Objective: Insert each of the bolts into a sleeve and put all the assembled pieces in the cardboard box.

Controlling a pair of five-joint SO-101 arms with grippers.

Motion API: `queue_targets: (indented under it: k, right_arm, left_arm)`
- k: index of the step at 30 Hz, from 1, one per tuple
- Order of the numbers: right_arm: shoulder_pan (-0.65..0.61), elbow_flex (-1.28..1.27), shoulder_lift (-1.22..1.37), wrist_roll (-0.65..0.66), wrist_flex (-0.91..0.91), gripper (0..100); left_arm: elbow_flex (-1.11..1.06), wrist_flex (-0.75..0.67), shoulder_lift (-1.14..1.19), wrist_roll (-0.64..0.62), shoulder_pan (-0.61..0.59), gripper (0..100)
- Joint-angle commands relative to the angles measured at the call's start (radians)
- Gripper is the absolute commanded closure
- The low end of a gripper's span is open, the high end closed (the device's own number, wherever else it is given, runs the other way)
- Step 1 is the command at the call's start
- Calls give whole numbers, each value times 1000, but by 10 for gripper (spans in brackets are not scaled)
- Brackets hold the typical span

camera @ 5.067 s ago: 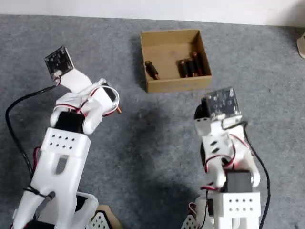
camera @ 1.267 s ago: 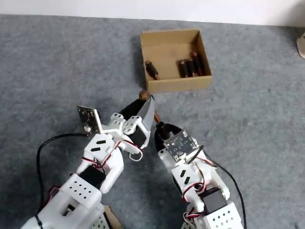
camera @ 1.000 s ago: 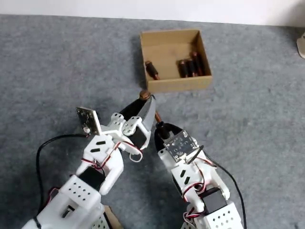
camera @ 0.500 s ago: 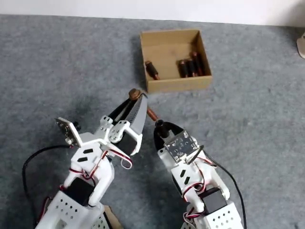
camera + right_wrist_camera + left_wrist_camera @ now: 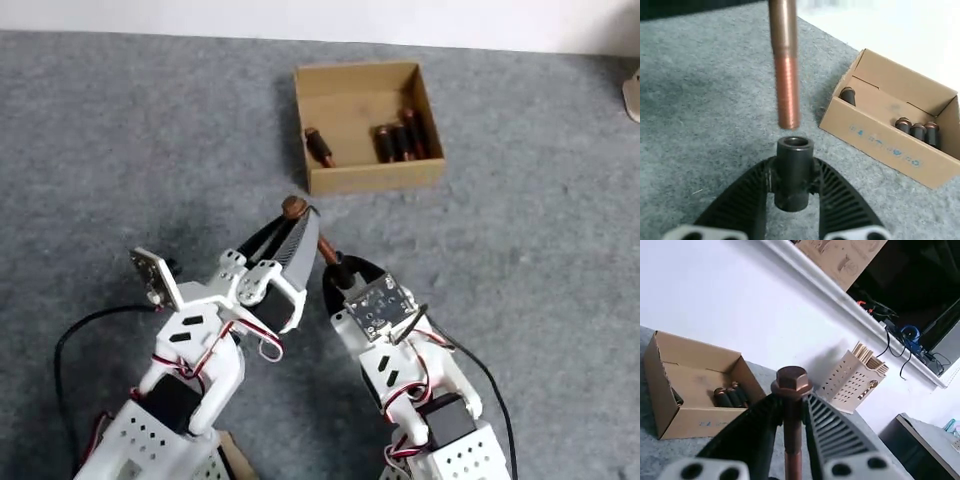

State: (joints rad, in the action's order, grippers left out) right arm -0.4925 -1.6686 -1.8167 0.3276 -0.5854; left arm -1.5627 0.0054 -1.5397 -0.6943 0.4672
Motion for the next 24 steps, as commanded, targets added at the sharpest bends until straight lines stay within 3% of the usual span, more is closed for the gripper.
queue_targets:
  k: [1, 24]
  right_arm:
    - [-4, -45, -18, -6, 27, 994]
    - [-4, -42, -18, -9, 25, 994]
  left_arm:
    - [15, -3, 1, -2, 12, 995]
    - [-16, -28, 2, 68, 8, 995]
